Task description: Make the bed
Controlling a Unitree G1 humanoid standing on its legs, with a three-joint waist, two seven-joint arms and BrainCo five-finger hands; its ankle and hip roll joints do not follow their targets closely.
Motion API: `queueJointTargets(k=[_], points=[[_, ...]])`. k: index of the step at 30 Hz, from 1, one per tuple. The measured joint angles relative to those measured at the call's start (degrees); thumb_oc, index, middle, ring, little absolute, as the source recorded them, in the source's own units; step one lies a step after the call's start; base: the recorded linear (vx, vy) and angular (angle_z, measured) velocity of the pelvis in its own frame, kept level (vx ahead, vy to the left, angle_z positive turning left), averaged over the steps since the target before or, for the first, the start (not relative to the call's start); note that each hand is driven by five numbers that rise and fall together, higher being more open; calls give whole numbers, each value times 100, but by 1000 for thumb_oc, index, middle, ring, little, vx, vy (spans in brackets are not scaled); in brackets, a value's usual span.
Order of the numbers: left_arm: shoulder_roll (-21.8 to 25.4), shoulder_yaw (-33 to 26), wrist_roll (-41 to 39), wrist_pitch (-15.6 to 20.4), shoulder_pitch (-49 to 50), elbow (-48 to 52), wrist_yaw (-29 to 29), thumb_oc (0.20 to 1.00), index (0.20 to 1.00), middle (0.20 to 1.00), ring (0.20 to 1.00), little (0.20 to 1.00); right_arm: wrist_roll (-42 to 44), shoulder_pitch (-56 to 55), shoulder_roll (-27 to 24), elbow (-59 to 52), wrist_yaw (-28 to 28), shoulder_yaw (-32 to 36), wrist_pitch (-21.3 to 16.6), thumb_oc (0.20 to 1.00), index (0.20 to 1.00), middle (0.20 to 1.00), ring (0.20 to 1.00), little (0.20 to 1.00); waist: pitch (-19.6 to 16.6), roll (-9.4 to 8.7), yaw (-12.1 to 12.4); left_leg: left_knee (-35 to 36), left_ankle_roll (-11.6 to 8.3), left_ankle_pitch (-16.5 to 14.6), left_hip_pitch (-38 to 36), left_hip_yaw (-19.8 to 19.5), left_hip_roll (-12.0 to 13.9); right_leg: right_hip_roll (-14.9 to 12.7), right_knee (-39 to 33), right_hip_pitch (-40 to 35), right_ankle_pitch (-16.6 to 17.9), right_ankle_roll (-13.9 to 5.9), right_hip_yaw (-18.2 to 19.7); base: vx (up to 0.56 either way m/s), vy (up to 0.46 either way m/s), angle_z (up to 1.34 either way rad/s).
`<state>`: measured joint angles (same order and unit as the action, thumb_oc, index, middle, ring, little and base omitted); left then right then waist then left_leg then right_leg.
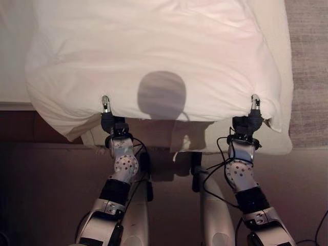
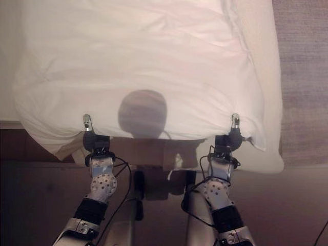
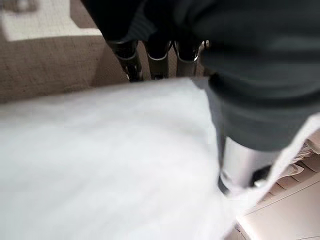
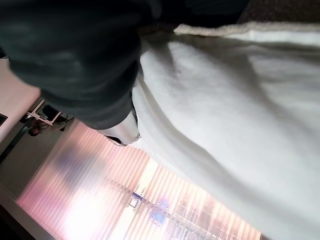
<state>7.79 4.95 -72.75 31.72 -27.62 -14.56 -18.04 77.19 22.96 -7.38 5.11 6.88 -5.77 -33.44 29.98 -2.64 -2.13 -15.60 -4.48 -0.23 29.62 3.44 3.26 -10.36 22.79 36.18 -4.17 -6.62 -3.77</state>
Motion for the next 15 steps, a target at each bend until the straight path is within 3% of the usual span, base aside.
queueJointTargets(k=[11, 15], points=[[-186, -104, 2, -41, 559, 205, 1, 200, 200, 200, 200, 200, -50, -282, -11, 8, 128, -189, 132, 200, 200, 200, 200, 200, 0, 10, 43, 76, -55, 31, -431, 52, 114, 43, 204, -301, -126, 23, -16, -1, -145, 0], [-243, -160, 7, -160, 775, 456, 109, 200, 200, 200, 200, 200, -428, -622, -32, 21, 239, -173, 246, 200, 200, 200, 200, 200, -4, 15, 158, 192, -180, 102, -637, -192, 102, 30, 529, -425, -421, 162, -336, -15, -51, 21]])
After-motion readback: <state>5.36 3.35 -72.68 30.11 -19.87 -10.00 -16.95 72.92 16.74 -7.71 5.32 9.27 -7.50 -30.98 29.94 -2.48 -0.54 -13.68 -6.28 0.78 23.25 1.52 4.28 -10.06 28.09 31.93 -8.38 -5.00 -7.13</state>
